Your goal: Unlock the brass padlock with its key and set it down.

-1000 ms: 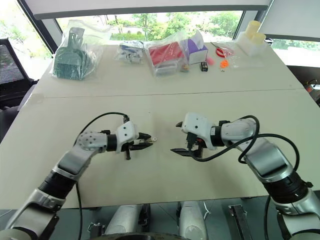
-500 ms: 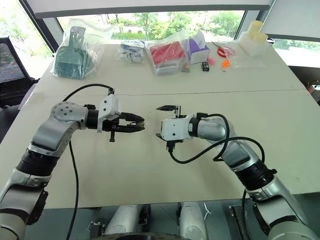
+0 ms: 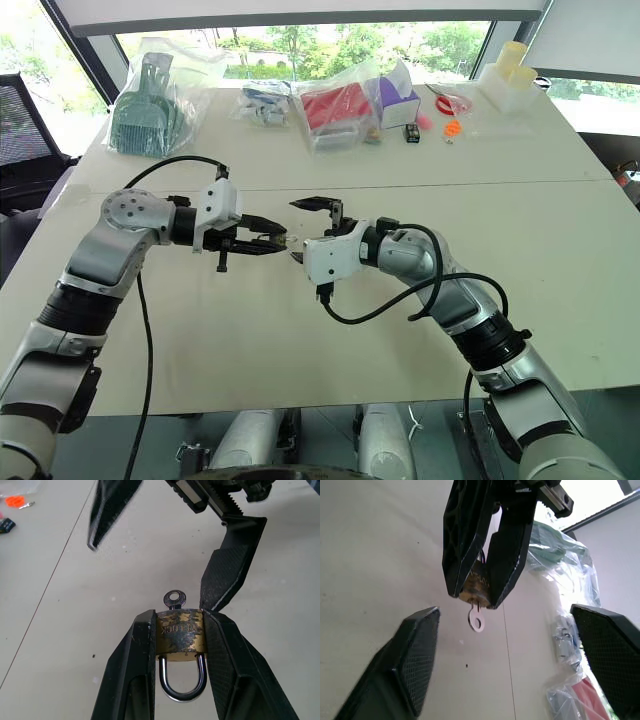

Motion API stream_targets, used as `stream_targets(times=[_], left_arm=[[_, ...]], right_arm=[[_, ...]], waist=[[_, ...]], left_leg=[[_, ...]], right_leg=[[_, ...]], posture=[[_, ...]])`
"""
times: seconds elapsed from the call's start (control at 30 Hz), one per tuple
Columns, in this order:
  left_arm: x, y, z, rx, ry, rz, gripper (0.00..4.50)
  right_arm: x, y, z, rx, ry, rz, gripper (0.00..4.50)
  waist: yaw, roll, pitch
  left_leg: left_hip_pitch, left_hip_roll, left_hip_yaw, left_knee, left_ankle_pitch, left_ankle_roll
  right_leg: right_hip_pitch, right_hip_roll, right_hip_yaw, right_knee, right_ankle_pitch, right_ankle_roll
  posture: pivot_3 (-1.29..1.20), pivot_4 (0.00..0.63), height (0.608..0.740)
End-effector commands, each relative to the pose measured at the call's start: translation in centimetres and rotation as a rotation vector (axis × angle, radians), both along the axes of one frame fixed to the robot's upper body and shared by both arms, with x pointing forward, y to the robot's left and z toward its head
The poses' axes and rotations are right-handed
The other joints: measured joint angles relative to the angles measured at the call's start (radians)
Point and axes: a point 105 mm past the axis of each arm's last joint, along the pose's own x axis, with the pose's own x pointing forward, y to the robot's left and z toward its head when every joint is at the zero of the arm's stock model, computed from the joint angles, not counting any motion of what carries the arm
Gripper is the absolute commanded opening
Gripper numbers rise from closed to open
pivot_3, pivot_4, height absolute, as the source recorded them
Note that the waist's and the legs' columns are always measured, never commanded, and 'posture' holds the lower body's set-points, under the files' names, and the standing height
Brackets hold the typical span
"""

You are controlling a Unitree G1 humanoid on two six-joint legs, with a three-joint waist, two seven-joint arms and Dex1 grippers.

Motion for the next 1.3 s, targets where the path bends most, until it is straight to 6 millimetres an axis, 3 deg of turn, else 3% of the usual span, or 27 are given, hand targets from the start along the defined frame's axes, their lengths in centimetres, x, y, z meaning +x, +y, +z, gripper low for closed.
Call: stream_targets(times=[0.03,0.17,0.2,0.9,1.1,1.3], left_arm=[[0.1,-0.2,1.1,-0.002,-0.053,-0.013,0.81],[0.0,-0.2,1.1,-0.002,-0.055,-0.012,0.81],[0.0,-0.2,1.1,-0.002,-0.056,-0.012,0.81],[-0.9,-0.3,1.5,0.019,-0.121,-0.084,0.81],[-1.1,-0.4,1.5,0.038,-0.156,-0.101,0.81],[-1.2,-0.5,1.3,0.064,-0.188,-0.122,0.81]], right_arm=[[-0.3,0.4,1.1,0.022,-0.049,0.023,2.19],[-0.2,0.5,1.1,0.021,-0.055,0.027,0.09],[-0.2,0.6,1.1,0.019,-0.058,0.029,0.04],[1.8,0.1,1.5,-0.024,0.019,0.033,0.04],[1.3,-0.1,0.6,0.015,0.244,0.021,0.04],[0.8,0.0,1.1,0.044,0.373,0.017,0.04]], waist=[[0.000,0.000,0.000],[0.000,0.000,0.000],[0.000,0.000,0.000],[-0.001,0.000,0.000],[-0.001,0.000,0.000],[0.000,0.000,0.000]], left_leg=[[0.000,0.000,0.000,0.000,0.000,0.000],[0.000,0.000,0.000,0.000,0.000,0.000],[0.000,0.000,0.000,0.000,0.000,0.000],[0.000,0.000,0.000,0.000,0.000,0.000],[0.000,0.000,0.000,0.000,0.000,0.000],[0.000,0.000,0.000,0.000,0.000,0.000]], right_leg=[[0.000,0.000,0.000,0.000,0.000,0.000],[0.000,0.000,0.000,0.000,0.000,0.000],[0.000,0.000,0.000,0.000,0.000,0.000],[0.000,0.000,0.000,0.000,0.000,0.000],[0.000,0.000,0.000,0.001,0.000,0.000],[0.000,0.000,0.000,0.001,0.000,0.000]], posture=[[0.00,0.150,0.740],[0.00,0.150,0.740],[0.00,0.150,0.740],[0.00,0.150,0.740],[0.00,0.150,0.740],[0.00,0.150,0.740]])
